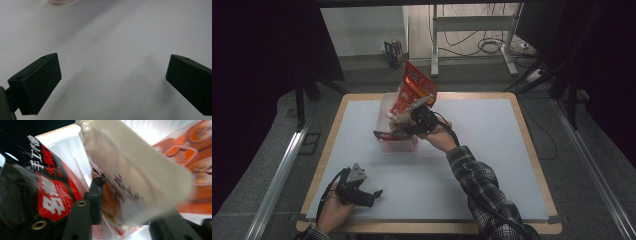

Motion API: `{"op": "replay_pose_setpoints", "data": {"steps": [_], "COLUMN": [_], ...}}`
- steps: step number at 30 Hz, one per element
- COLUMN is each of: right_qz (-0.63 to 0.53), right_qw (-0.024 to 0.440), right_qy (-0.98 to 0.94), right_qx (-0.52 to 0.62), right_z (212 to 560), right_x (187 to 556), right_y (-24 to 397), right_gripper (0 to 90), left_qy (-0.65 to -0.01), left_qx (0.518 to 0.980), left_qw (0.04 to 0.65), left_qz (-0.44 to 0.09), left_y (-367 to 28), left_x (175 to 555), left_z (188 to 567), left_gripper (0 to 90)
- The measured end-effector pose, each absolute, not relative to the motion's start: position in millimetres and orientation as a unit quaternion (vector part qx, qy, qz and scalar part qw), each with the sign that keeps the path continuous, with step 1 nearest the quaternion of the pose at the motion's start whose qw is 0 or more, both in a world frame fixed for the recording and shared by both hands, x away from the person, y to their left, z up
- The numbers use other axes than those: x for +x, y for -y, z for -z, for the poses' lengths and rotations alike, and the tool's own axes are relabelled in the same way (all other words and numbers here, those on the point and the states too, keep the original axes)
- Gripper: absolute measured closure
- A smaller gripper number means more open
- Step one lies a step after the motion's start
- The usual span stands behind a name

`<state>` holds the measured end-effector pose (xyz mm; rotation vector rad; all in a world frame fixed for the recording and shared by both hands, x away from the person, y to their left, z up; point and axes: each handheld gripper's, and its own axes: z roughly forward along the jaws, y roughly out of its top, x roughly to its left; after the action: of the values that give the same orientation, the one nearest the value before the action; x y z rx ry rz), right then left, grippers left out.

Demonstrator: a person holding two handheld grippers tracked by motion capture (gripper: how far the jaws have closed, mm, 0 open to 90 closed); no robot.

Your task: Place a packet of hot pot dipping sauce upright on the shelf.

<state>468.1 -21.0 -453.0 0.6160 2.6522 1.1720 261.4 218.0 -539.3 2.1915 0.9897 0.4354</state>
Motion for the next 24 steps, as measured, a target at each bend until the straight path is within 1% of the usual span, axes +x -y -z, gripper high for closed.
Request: {"op": "replay_pose_setpoints", "data": {"steps": [1, 6, 10, 19, 24], "right_qz": [-0.395, -0.394, -0.392, -0.387, -0.387], "right_qw": [0.089, 0.096, 0.101, 0.105, 0.110], "right_qy": [-0.890, -0.889, -0.890, -0.892, -0.891], "right_qx": [0.211, 0.212, 0.211, 0.210, 0.212], "right_z": [452, 449, 446, 443, 440], "right_x": [468, 466, 463, 458, 454], "right_y": [23, 28, 30, 35, 41], "right_gripper": [56.4, 47.1, 41.7, 33.4, 31.4], "left_qy": [-0.380, -0.378, -0.377, -0.371, -0.368], "left_qx": [0.843, 0.844, 0.843, 0.837, 0.834], "left_qw": [0.342, 0.341, 0.343, 0.363, 0.373], "left_qz": [-0.168, -0.171, -0.173, -0.173, -0.175], "left_y": [-218, -217, -217, -219, -220], "left_x": [261, 261, 261, 260, 260], "left_z": [539, 539, 539, 537, 537], "left_gripper": [0.0, 0.0, 0.0, 0.0, 0.0]}}
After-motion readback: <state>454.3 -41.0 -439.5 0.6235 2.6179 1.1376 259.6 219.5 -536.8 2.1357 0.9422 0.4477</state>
